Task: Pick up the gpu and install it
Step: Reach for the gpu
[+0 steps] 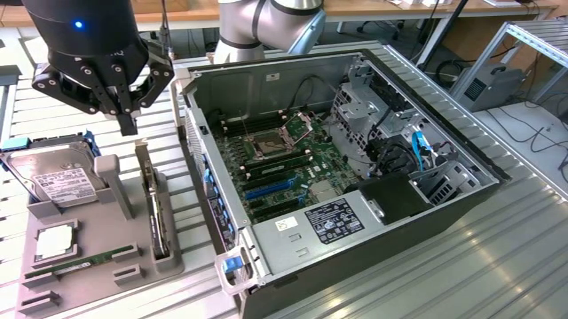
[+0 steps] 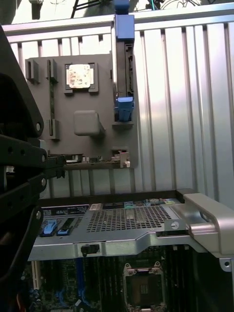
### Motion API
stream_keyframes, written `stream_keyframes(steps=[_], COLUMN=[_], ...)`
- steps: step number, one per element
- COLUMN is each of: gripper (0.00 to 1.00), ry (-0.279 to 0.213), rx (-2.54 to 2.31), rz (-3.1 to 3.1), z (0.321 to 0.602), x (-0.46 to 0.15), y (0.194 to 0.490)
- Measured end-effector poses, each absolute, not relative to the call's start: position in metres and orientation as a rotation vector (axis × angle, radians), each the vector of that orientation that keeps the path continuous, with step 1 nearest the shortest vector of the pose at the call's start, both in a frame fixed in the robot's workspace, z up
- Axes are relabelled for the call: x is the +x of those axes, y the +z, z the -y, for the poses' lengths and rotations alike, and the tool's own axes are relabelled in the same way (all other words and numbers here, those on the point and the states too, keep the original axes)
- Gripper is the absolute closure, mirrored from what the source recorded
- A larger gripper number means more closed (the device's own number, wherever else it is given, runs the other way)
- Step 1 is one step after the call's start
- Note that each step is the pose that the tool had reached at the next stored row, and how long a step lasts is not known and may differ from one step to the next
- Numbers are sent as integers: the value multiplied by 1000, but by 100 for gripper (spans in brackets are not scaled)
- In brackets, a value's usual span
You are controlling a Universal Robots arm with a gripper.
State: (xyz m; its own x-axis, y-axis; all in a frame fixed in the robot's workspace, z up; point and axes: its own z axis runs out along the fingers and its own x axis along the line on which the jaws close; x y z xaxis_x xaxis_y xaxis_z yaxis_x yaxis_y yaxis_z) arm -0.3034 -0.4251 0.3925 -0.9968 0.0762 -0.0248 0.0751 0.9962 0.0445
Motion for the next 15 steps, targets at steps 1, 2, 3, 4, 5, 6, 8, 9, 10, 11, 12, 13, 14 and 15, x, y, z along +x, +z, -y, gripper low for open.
stream_keyframes(steps=[1,2,3,4,5,6,8,9,10,11,12,13,14,15], gripper=[89,89,89,89,89,89,89,89,89,89,89,89,89,89], ry=[68,68,68,68,68,68,68,68,68,68,68,68,68,68], rx=[118,118,118,118,118,118,118,118,118,118,118,118,118,118], rz=[-3112,-3112,-3112,-3112,-3112,-3112,-3112,-3112,-3112,-3112,-3112,-3112,-3112,-3112], z=[425,426,426,426,426,427,427,427,428,428,428,429,429,429], x=[-303,-303,-303,-303,-303,-303,-303,-303,-303,-303,-303,-303,-303,-303], y=[393,393,393,393,393,393,393,393,393,393,393,393,393,392])
